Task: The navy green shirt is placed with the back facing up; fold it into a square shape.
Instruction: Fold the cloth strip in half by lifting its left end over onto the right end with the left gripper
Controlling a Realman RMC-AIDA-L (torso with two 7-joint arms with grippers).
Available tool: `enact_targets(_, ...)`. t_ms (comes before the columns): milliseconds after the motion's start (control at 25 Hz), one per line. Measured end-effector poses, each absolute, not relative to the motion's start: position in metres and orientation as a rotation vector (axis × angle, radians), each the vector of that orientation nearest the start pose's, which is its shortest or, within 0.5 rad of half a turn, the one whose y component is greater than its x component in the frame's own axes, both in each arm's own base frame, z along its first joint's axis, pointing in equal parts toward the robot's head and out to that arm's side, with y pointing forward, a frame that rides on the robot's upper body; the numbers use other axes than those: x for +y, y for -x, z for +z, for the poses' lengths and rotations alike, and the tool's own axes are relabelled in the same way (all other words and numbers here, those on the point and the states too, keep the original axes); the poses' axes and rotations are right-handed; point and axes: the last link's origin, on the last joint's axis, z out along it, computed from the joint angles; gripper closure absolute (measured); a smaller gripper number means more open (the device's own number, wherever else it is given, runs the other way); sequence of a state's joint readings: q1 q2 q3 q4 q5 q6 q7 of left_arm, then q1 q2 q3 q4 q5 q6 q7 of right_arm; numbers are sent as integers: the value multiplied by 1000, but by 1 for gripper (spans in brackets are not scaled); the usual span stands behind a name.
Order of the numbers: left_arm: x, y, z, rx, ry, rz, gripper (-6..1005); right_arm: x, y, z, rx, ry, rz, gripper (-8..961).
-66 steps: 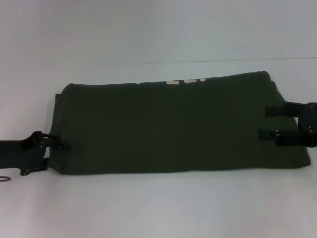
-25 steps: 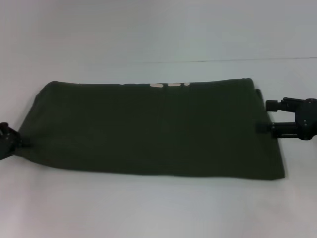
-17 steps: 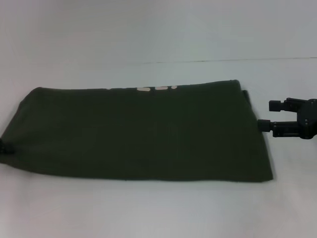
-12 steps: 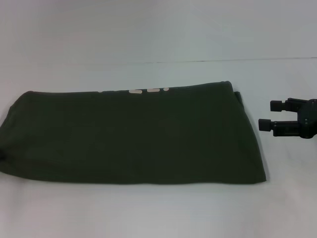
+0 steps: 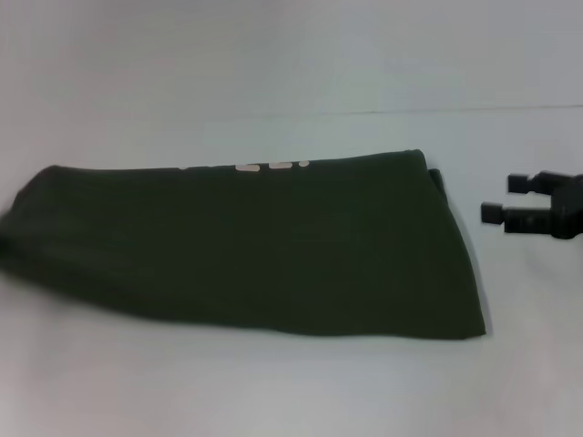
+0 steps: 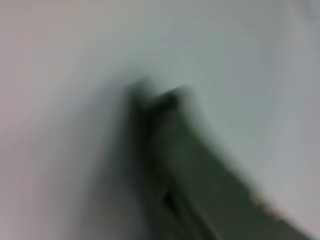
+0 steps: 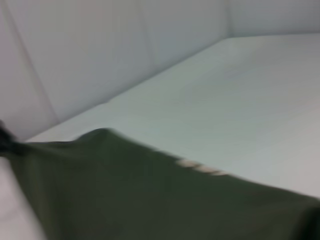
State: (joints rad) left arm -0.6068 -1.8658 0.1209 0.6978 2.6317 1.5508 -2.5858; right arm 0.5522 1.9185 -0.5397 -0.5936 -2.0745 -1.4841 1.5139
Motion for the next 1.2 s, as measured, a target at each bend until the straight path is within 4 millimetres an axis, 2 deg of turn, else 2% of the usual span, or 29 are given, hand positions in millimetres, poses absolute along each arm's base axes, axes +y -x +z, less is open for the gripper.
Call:
enact_targets(80,362,324,141,2544,-2237,804,983,361,-314,74,875,2434,556,22)
enact_targets(160,389,273,146,2276,-2388,828,983,363,-319,77,916,2387,546,22)
enact_targets(280,415,206,124,1935,-2560,727,982,361,-333,84,983,2310,521,22)
enact_targets(320,423,176,104,1792,-2622,656,982,361,-339,86,1000,2273,510,22)
enact_targets(400,429,138,67,1604,-2698,518,982,360,-350,90,1033,2205,491,23)
enact_targets(520,428,101,6,1415,-2770,345,982,357,-362,91,1066,2140,463,23)
enact_targets(560,427,95,-6,1388,-2782,325,982,356,-364,92,1073,2125,455,23)
enact_targets(600,423,84,-31,1340,-2805,290,982,356,-368,92,1082,2108,446,23)
enact_targets(720,417,74,-76,1339,-2863,274,982,356,-372,93,1093,2082,431,24)
enact_targets(800,416,74,-97,1387,-2862,307,982,357,-372,91,1094,2081,423,24)
enact_targets(920,407,93,-128,1560,-2768,366,971,363,-366,89,1077,2100,418,25)
enact_targets(1040,399,106,-135,1638,-2687,446,944,372,-358,87,1050,2122,409,25)
enact_targets(1200,384,99,-133,1608,-2543,504,868,375,-356,86,1041,2134,393,25)
